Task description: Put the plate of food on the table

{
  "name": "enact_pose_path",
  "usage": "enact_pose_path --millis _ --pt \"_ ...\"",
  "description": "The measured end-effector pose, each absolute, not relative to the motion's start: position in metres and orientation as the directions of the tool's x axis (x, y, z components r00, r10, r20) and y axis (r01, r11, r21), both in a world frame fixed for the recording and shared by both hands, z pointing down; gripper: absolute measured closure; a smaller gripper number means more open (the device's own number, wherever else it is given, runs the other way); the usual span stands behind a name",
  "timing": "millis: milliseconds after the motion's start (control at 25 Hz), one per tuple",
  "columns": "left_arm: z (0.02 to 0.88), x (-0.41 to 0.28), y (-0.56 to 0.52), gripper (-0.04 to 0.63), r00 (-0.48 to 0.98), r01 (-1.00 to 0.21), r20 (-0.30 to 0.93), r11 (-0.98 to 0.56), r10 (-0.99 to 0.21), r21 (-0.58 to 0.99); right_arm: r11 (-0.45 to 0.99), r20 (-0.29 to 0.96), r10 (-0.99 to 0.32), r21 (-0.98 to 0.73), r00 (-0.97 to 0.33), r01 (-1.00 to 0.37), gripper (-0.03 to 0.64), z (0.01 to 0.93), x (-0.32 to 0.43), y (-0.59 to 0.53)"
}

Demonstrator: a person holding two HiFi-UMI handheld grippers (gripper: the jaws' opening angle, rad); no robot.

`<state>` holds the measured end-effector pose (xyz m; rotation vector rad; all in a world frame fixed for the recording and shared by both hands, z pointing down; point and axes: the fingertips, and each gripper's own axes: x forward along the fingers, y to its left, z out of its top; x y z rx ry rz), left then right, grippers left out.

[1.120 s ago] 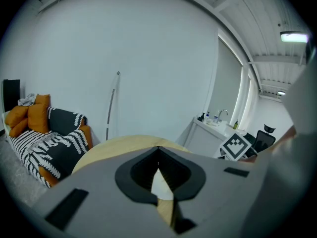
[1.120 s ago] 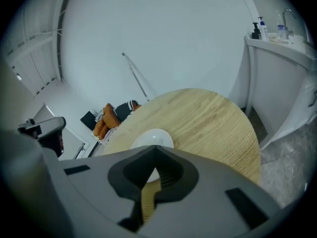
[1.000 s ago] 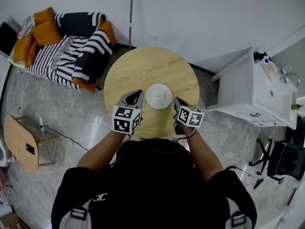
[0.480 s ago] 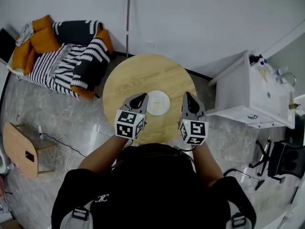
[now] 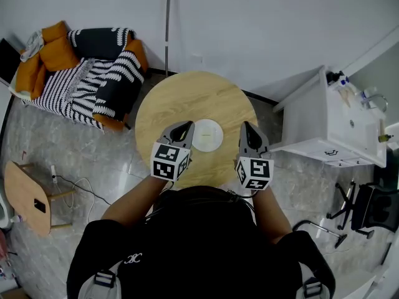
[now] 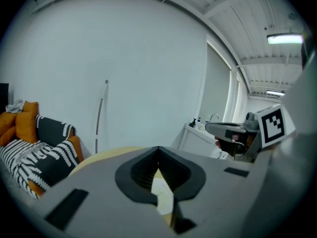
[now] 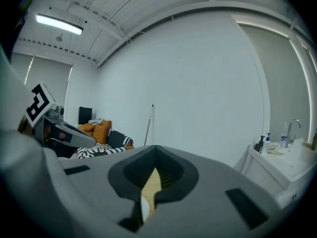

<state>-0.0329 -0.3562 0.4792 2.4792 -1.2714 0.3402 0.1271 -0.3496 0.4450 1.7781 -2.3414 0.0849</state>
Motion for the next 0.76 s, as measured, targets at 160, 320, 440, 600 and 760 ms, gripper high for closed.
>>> enact_pose_path --millis 160,320,440,600,760 --pt "0.486 -0.036 -0.359 0.589 0.57 -0.821 0.373 -0.529 -0.732 0.215 0.289 0.184 -0.946 0.106 -0.267 -0.951 0.611 0.443 0.123 -0.349" --pt "0.49 -0.04 -0.359 0.589 0.559 -0.827 0.381 -0.528 -0.736 0.194 0.301 0.201 -0.939 0.096 -0.278 -0.949 0.611 0.449 0.121 -0.351" --pt "0.493 -0.042 -0.359 0.589 0.554 -0.83 0.387 -0.524 -0.737 0.192 0.316 0.216 -0.932 0.093 -0.29 -0.944 0.611 0.454 0.118 -0.35" --pt "0.495 -0.044 -0.358 0.589 0.55 -0.832 0.394 -0.521 -0.736 0.188 0.327 0.225 -0.927 0.09 -0.301 -0.941 0.611 0.457 0.115 -0.351" --pt "0.499 -0.047 -0.357 0.589 0.545 -0.836 0.398 -0.516 -0.738 0.187 0.33 0.231 -0.924 0.084 -0.304 -0.94 0.611 0.461 0.113 -0.352"
